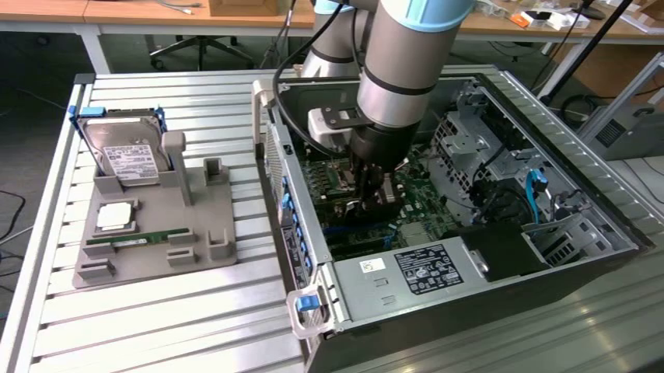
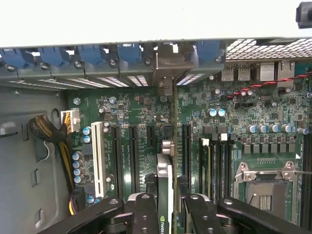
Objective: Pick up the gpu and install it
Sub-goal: 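Insert the gpu into the slot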
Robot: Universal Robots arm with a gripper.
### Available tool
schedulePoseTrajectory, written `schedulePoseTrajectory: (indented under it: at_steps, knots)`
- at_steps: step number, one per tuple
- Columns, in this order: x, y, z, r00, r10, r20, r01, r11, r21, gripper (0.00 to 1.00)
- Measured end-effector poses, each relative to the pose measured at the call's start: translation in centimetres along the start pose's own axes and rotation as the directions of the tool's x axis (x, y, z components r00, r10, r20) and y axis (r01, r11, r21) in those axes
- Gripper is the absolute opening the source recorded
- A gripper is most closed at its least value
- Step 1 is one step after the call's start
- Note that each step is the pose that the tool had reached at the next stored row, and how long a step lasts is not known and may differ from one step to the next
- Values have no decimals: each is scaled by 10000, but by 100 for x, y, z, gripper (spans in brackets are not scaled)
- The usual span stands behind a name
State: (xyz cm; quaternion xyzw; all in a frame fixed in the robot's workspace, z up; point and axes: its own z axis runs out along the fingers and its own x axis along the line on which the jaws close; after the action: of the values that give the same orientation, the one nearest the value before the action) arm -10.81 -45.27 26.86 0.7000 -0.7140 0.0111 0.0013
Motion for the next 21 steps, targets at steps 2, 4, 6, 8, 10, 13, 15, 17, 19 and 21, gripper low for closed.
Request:
schedulePoseTrajectory:
  at_steps: [2, 4, 6, 8, 10, 13, 15, 17, 19, 21]
  knots:
    - [-1, 0, 0, 10000, -79, 0, 79, 10000, 1, 27]
    - [-6, 0, 0, 10000, -99, 1, 99, 10000, 1, 27]
    - [-14, 0, 0, 9999, -107, 1, 107, 9999, 2, 27]
    - [-26, 0, 0, 9999, -108, 1, 108, 9999, 1, 27]
    - [-28, -1, 1, 9999, -109, 3, 109, 9999, 1, 27]
    - [-8, 0, 7, 9999, -106, 5, 106, 9999, 3, 27]
    - [-7, 0, 9, 9999, -106, 2, 106, 9999, 1, 27]
    - [-7, -1, 16, 9999, -107, 4, 107, 9999, 2, 27]
    - [-13, -1, 27, 9999, -108, 2, 108, 9999, 0, 27]
    - [-23, -1, 34, 9999, -107, 5, 107, 9999, 2, 27]
